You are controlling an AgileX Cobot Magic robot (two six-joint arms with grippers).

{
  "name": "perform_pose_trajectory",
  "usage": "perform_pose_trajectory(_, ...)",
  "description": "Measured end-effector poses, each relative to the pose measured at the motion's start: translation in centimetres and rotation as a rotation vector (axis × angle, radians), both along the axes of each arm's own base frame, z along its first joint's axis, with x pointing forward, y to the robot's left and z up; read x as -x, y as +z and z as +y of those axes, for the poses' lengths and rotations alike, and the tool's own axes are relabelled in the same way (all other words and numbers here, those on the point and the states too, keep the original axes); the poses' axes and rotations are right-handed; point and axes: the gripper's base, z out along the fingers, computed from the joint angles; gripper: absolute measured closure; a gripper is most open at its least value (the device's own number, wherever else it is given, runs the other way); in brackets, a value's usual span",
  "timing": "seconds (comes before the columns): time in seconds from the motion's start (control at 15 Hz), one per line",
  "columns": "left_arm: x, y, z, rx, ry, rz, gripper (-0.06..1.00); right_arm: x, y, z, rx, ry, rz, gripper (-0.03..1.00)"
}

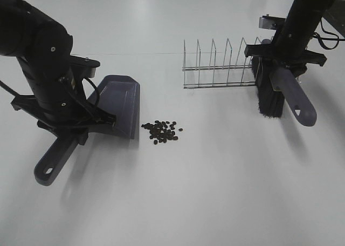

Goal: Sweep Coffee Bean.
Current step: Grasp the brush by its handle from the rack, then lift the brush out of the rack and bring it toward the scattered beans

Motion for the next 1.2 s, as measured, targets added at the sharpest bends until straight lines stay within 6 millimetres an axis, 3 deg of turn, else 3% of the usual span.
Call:
perform_pose_trajectory(0.07,0.0,0.0,0.0,-0.001,-0.001,0.000,0.61,0.0,0.0,0.0,0.002,0.000,0.001,0.68)
perform_pose_trajectory(0.4,0.0,0.0,0.0,-0.002,-0.003,0.001,0.61,0.1,-0.1,0.0,0.001,0.007,0.005,0.67)
perform_pose_trajectory(0.6,-0.1,0.0,-0.1,0.011,0.006,-0.013,0.61,2.1,0.6,0.0,-0.007,0.004,0.047,0.67)
perform_pose_trajectory(0.73,-0.2,0.0,-0.1,0.020,0.025,-0.024,0.61,3.6,2.9,0.0,-0.009,0.004,0.033,0.67)
perform_pose_trajectory(0.8,-0.1,0.0,-0.3,0.013,0.017,-0.030,0.61,4.1,4.9,0.0,-0.015,0.002,-0.005,0.67)
perform_pose_trajectory(0.87,0.5,0.3,-1.1,0.000,-0.013,-0.038,0.61,5.4,8.5,0.0,-0.021,0.001,-0.076,0.67)
perform_pose_trajectory(1.07,2.2,0.9,-2.0,0.001,-0.033,-0.038,0.61,7.7,11.9,0.3,-0.017,0.015,-0.133,0.67)
perform_pose_trajectory(1.2,3.2,0.3,-1.3,-0.021,-0.028,-0.014,0.61,9.9,12.8,1.0,0.003,0.040,-0.129,0.67)
